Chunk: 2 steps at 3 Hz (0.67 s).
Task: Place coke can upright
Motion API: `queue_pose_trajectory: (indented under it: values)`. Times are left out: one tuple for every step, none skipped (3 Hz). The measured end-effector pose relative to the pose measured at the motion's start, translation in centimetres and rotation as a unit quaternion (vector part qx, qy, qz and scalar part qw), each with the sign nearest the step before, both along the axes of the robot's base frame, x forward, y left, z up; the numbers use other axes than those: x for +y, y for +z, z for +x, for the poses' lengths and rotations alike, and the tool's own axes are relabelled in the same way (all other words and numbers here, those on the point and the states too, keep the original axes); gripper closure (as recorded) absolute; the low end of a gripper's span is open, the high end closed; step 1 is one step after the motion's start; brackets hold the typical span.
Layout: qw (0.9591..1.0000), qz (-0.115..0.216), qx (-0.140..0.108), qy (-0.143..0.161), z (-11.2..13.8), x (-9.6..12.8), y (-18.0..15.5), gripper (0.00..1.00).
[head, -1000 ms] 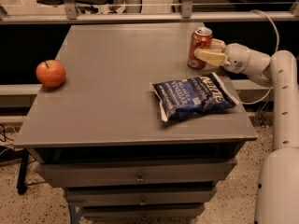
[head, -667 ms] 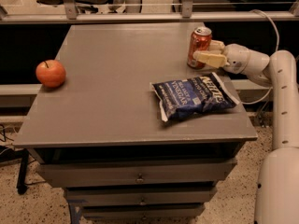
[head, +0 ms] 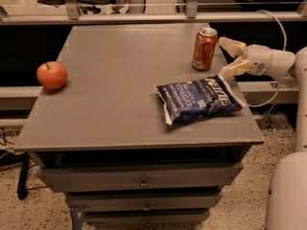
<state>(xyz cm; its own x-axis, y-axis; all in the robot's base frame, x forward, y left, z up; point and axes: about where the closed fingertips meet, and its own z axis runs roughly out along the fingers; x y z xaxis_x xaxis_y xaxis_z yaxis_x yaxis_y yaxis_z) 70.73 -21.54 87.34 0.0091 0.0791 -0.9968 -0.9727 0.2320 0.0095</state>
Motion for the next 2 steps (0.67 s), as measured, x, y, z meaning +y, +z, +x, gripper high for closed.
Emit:
queue_pose_trajectory:
  values:
    - [0.9987, -0.038, -0.005, -0.033, -1.1, -3.8, 1.8, 0.0]
    - [0.9927, -0.078, -0.026, -0.088, -2.0, -7.4, 5.1, 0.0]
